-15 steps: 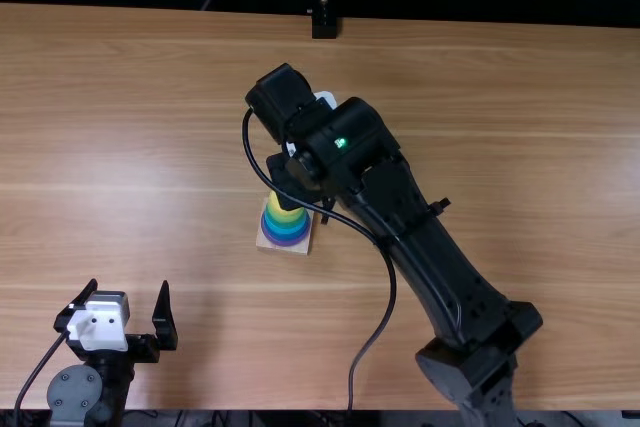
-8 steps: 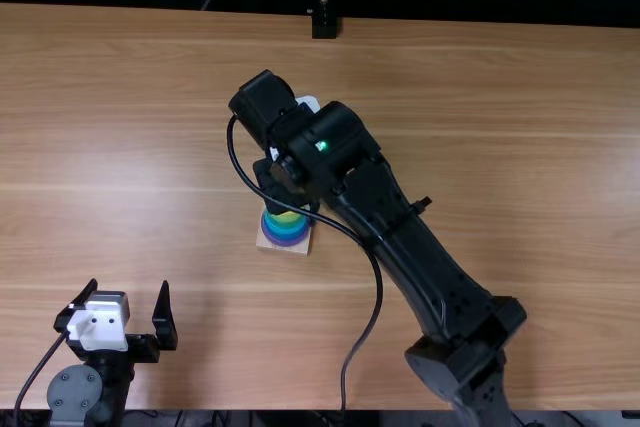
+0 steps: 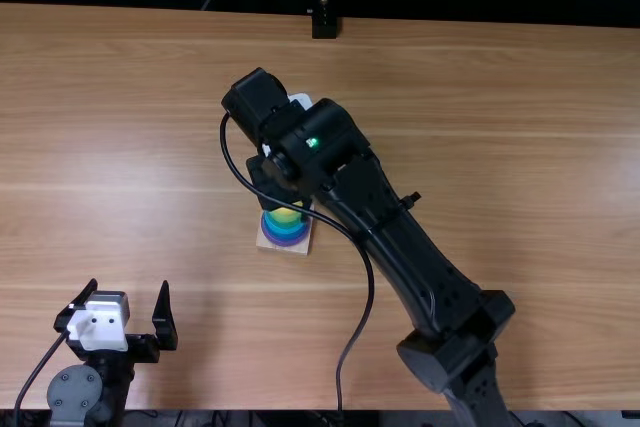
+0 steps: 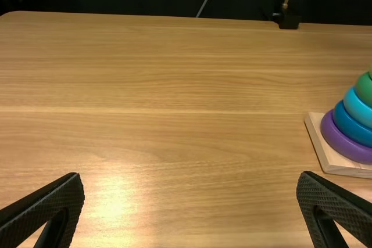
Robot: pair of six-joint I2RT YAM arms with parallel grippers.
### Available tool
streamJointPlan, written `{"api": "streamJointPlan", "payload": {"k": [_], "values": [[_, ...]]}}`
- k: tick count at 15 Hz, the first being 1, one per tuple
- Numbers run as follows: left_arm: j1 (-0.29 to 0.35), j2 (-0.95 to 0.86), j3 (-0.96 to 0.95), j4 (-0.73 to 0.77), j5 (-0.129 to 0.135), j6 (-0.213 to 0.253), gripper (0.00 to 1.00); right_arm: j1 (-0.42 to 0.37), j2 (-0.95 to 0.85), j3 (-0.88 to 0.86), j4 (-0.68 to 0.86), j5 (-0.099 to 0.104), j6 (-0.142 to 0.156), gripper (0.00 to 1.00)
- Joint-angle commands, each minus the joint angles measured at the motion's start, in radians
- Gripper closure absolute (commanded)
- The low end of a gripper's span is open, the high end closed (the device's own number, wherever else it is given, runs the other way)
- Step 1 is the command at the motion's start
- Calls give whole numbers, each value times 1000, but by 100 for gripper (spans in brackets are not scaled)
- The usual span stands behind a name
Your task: Build the Hanoi tower: stack the rings onto the peg from bottom to top in this color order: purple, dark blue, light blue, dark green, light green, yellow, orange.
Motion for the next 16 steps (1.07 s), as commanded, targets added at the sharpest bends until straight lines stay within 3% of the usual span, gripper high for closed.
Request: {"api": "streamJointPlan", "payload": {"k": [1, 4, 6, 7, 8, 9, 11, 14, 16], "values": [[8, -12, -101, -84, -4, 12, 0, 16, 23, 28, 1, 1, 6, 97], [10, -12, -101, -86, -4, 12, 0, 21, 43, 28, 3, 1, 4, 96], [10, -12, -101, -86, -4, 12, 0, 22, 48, 25, 1, 1, 4, 82], [8, -12, -101, -86, -3, 12, 0, 22, 49, 26, 3, -1, 4, 56], [8, -12, -101, -84, -4, 12, 0, 22, 48, 20, 4, -1, 4, 9], [8, -12, -101, -86, -4, 12, 0, 22, 48, 17, 4, 1, 4, 0], [8, -12, -101, -86, -4, 12, 0, 21, 46, 18, 14, 1, 9, 0], [8, -12, -101, -84, -4, 12, 0, 13, 37, 6, 146, 1, 6, 0], [8, -12, -101, -84, -4, 12, 0, 6, -18, -123, 236, 1, -7, 0]]}}
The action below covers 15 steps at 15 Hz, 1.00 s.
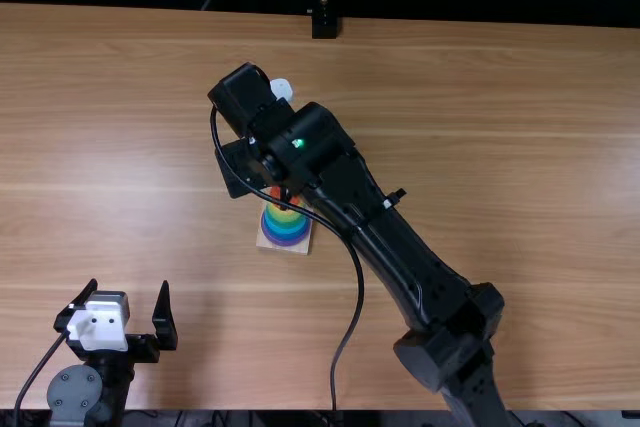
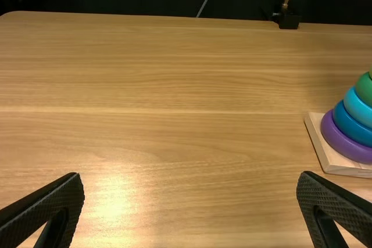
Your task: Build the Hanoi tower: stack the rings onto the peg from bottom to top in this color order: purple, dark blue, light blue, dark green, light green, yellow, orange.
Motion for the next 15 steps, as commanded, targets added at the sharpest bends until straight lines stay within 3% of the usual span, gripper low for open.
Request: {"api": "streamJointPlan", "payload": {"k": [1, 5, 7, 8, 10, 11, 12, 14, 15], "values": [[8, -12, -101, -84, -4, 12, 0, -17, -128, -148, 57, 2, -8, 0], [8, -12, -101, -86, -4, 12, 0, -172, -435, -608, 547, 3, -10, 0], [10, -12, -101, -84, -4, 12, 0, -232, -542, -732, 642, 11, -8, 0], [8, -12, -101, -84, -4, 12, 0, -269, -596, -798, 648, 18, -6, 0], [8, -12, -101, -86, -4, 12, 0, -350, -775, -1006, 679, 59, -10, 0], [8, -12, -101, -84, -4, 12, 0, -399, -866, -1122, 793, 66, -16, 0], [10, -12, -101, -84, -4, 12, 0, -444, -953, -1248, 950, 66, -54, 0], [10, -12, -101, -86, -4, 12, 0, -522, -1139, -1475, 1195, 66, -209, 0], [8, -12, -101, -84, -4, 12, 0, -551, -1218, -1570, 1268, 64, -259, 0]]}}
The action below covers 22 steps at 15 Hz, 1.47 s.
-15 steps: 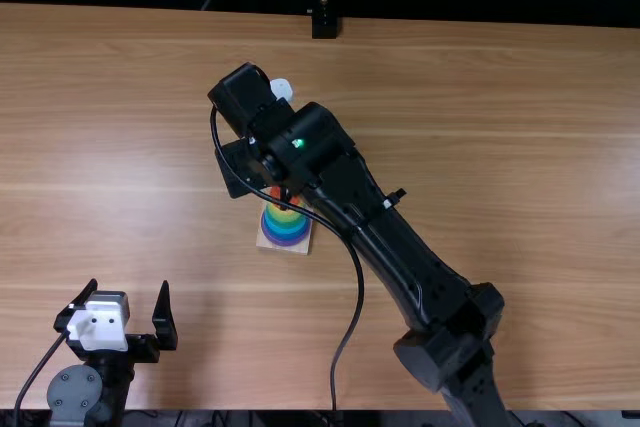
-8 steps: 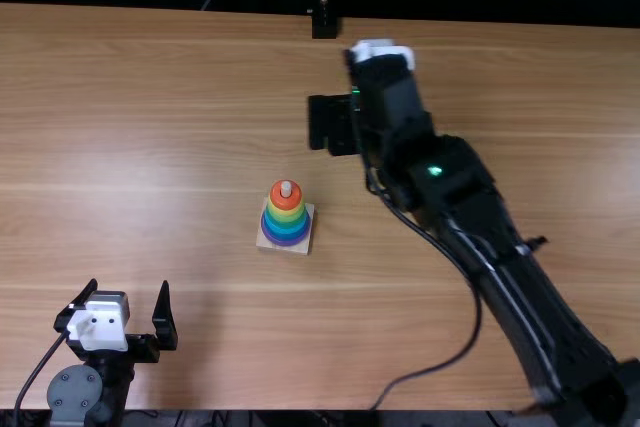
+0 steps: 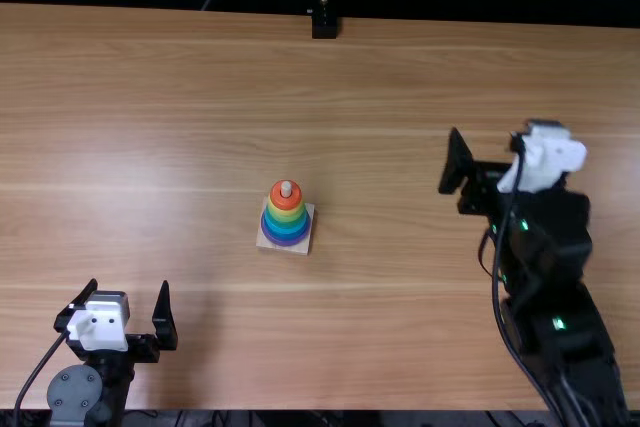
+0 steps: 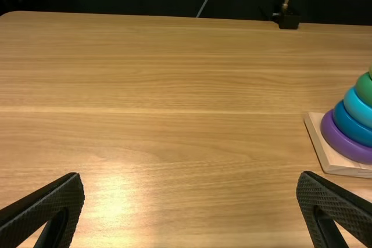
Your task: Build the Hanoi tower: stack the rings onto the peg from bottom to top in this color order: purple, dark blue, light blue, dark green, light green, yellow, orange.
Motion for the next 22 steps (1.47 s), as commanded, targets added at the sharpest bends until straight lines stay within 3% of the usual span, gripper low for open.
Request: {"api": "streamJointPlan", "payload": {"k": [1, 2, 3, 4, 5, 6, 7, 10, 15, 19, 22], "values": [[8, -12, -101, -84, -4, 13, 0, -33, -108, -126, 49, 8, -95, 0], [8, -12, -101, -84, -4, 13, 0, -61, -200, -213, 76, 6, -95, 0], [10, -12, -101, -86, -4, 13, 0, -99, -292, -307, 82, -8, -95, 0], [8, -12, -101, -84, -2, 13, 0, -125, -375, -405, 82, -41, -97, 0], [8, -12, -101, -86, -4, 13, 0, -148, -459, -480, 82, -93, -95, 0], [8, -12, -101, -86, -4, 13, 0, -196, -561, -558, 80, -159, -97, 0], [8, -12, -101, -86, -4, 13, 0, -224, -654, -638, 76, -187, -99, 0], [8, -12, -101, -84, -4, 13, 0, -239, -878, -790, 63, -190, -99, 0], [10, -12, -101, -86, -4, 13, 0, -234, -1045, -873, -41, -189, -99, 0], [8, -12, -101, -86, -4, 13, 0, -242, -1081, -874, -272, -187, -99, 0], [8, -12, -101, -86, -2, 13, 0, -242, -1081, -874, -310, -187, -99, 0]]}}
